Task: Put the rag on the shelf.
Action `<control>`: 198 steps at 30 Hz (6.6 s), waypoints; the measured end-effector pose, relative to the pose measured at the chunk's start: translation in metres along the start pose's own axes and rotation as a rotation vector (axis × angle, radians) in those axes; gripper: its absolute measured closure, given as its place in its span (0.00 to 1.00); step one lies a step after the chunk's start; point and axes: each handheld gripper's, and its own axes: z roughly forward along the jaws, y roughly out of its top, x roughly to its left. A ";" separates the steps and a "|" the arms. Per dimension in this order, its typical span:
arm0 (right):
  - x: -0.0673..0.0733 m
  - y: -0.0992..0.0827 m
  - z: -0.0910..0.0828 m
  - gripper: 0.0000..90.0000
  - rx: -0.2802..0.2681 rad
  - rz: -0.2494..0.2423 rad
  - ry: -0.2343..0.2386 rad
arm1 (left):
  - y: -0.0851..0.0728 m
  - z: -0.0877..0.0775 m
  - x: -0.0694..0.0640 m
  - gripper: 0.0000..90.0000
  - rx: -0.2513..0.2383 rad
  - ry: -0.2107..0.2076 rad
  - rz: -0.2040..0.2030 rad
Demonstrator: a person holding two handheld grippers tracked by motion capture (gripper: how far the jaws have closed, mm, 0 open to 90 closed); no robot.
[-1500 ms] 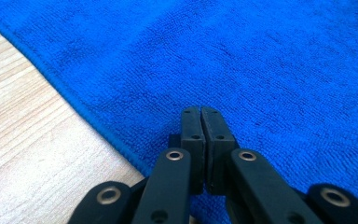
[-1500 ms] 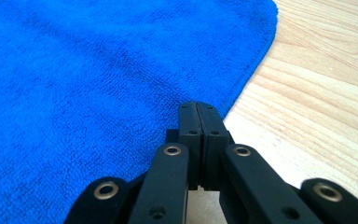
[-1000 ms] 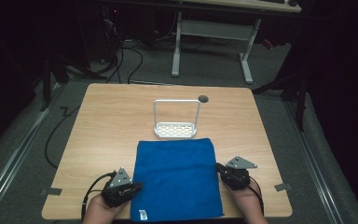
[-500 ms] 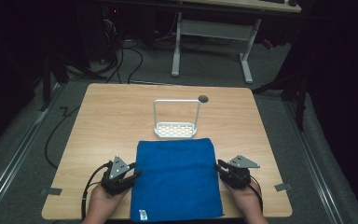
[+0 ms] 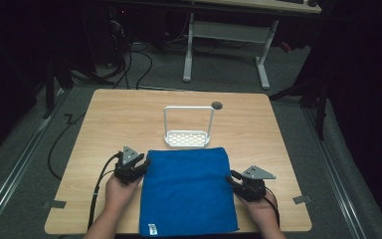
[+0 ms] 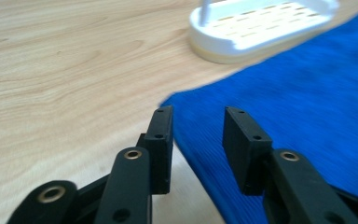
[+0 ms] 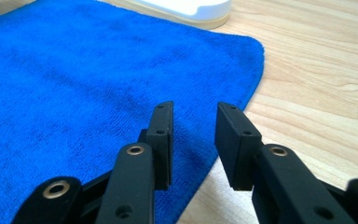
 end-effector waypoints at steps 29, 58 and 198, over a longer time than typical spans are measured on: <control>-0.044 0.058 0.086 0.72 0.104 0.120 -0.108 | 0.016 0.031 0.006 0.95 0.109 -0.027 -0.030; -0.017 0.044 0.038 0.98 -0.153 0.089 -0.067 | 0.019 -0.011 -0.003 0.97 -0.088 -0.029 -0.010; -0.089 0.209 0.067 0.98 -0.289 0.012 -0.134 | 0.176 0.030 0.056 0.98 -0.162 0.093 0.114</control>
